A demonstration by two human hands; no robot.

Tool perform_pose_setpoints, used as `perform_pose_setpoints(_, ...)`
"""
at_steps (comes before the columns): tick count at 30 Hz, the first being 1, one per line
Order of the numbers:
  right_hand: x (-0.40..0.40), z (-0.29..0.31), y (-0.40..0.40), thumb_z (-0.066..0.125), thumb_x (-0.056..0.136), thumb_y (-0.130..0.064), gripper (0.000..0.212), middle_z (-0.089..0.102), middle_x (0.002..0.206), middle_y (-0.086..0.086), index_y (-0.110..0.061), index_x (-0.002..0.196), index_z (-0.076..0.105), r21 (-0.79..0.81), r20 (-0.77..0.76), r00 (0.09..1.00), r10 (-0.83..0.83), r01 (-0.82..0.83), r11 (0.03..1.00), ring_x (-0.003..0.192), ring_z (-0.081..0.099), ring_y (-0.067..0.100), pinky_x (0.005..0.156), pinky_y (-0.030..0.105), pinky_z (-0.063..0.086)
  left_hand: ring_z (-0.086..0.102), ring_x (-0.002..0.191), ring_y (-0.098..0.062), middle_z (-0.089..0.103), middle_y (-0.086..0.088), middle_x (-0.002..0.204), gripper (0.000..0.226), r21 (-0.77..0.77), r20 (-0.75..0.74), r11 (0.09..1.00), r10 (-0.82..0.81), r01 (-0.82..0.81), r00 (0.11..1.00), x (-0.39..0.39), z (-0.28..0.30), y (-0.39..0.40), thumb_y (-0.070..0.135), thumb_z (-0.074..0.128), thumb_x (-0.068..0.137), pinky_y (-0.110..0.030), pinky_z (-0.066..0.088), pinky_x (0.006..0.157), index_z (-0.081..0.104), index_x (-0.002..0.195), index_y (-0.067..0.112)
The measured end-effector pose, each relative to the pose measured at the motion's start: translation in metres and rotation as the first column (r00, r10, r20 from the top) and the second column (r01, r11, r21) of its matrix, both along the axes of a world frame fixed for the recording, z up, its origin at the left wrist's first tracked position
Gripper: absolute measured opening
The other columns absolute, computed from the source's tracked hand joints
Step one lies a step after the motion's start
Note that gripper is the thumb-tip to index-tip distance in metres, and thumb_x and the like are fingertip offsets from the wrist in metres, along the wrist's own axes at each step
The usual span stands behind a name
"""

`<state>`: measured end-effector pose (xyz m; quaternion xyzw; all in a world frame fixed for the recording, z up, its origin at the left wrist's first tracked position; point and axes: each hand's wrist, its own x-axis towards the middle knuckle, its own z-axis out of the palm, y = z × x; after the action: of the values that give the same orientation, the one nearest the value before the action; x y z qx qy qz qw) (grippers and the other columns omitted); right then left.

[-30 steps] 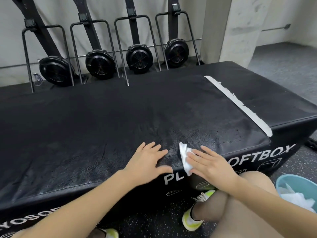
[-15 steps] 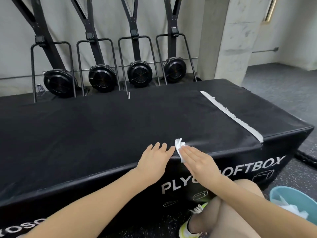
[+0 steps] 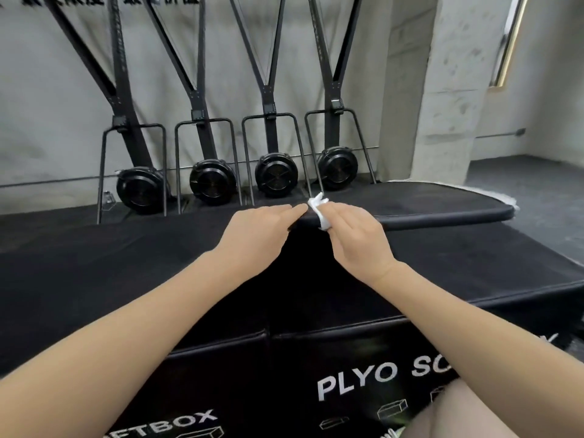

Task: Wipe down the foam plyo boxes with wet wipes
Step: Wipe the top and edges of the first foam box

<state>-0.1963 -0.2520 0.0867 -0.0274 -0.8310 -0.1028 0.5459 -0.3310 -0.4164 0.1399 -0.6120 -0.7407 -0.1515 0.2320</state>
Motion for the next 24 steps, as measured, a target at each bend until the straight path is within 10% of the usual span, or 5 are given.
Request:
perform_pose_setpoints(3,-0.001,0.013,0.008,0.044,0.091,0.009,0.037,0.065,0.092,0.004,-0.001,0.118,0.066,0.058,0.071,0.997,0.009,-0.013,0.998,0.084,0.062,0.026,0.074,0.04,0.049,0.047,0.138,-0.022,0.045,0.003,0.154,0.081,-0.017,0.01,0.995,0.099,-0.098,0.995,0.002,-0.016,-0.011,0.031,0.065,0.095,-0.037,0.044,0.104,0.018,0.161,0.031)
perform_pose_setpoints(5,-0.001,0.018,0.01,0.042,0.087,0.01,0.037,0.061,0.088,0.002,-0.006,0.113,0.063,0.049,0.103,0.994,0.022,-0.027,0.998,0.079,0.059,0.026,0.071,0.04,0.047,0.051,0.132,-0.021,0.043,0.002,0.154,0.089,-0.001,0.061,0.975,0.222,-0.223,0.973,-0.005,-0.031,-0.018,0.025,0.064,0.095,-0.032,0.045,0.091,0.006,0.162,0.03)
perform_pose_setpoints(8,0.0,0.019,0.008,0.046,0.082,0.011,0.04,0.061,0.089,0.001,-0.007,0.114,0.063,0.016,0.11,0.994,-0.016,0.014,1.0,0.08,0.059,0.026,0.073,0.036,0.044,0.062,0.105,-0.022,0.059,0.007,0.131,0.083,0.053,0.138,0.933,0.347,-0.357,0.928,-0.023,-0.042,-0.033,0.011,0.059,0.092,-0.032,0.043,0.072,0.016,0.159,0.032)
perform_pose_setpoints(17,0.004,0.017,-0.015,0.055,0.08,0.017,0.033,0.063,0.092,0.005,-0.003,0.104,0.064,-0.11,0.059,0.998,-0.029,0.036,0.993,0.084,0.061,0.029,0.077,0.038,0.047,0.062,0.112,-0.03,0.06,0.01,0.136,0.073,0.045,0.003,0.927,0.372,-0.372,0.928,-0.045,0.007,-0.05,0.007,0.05,0.09,-0.04,0.045,0.088,0.038,0.148,0.05)
perform_pose_setpoints(24,-0.025,0.03,-0.061,0.058,0.085,0.014,0.035,0.063,0.096,0.004,-0.002,0.116,0.063,-0.17,-0.082,0.997,0.011,-0.025,0.985,0.088,0.06,0.025,0.076,0.036,0.046,0.066,0.106,-0.029,0.068,0.009,0.124,0.066,0.166,-0.2,0.947,0.306,-0.276,0.931,-0.078,0.074,-0.074,0.003,0.058,0.085,-0.039,0.049,0.07,0.055,0.139,0.042)
